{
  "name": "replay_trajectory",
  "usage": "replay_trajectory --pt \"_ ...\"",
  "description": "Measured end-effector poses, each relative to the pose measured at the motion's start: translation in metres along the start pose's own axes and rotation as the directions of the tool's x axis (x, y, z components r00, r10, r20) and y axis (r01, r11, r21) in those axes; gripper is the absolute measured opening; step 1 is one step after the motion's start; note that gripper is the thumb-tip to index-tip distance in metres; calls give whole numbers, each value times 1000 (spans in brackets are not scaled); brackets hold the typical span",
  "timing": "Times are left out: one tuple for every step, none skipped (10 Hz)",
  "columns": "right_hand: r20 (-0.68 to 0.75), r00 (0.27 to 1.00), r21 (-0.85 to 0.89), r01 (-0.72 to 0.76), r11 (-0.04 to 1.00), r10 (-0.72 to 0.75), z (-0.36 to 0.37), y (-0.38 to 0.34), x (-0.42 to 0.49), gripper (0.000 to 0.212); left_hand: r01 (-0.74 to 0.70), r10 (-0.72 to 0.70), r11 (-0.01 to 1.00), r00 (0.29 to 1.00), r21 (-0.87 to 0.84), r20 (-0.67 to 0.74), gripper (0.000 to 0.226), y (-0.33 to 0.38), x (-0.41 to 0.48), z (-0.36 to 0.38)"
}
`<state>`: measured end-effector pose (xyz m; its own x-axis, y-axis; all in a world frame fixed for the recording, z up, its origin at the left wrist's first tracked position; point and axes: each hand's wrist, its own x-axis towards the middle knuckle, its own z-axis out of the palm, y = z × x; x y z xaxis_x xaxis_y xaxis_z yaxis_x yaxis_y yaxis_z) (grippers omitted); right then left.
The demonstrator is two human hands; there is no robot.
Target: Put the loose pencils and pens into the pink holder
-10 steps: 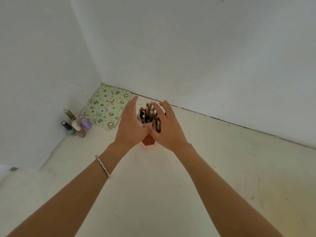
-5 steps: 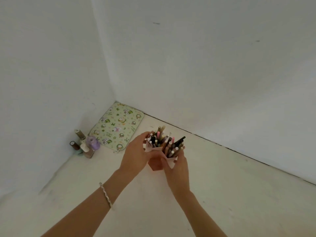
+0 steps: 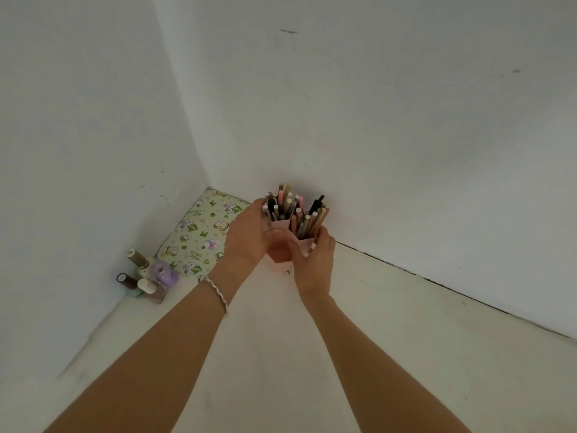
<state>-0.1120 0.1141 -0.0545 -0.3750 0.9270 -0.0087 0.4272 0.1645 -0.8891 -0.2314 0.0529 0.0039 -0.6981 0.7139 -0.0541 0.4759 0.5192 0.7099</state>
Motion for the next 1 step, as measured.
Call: replay_trajectory --pt "24 999 54 -30 998 28 -4 -2 -7 70 54 -52 994 998 -97 24 77 6 -6 -3"
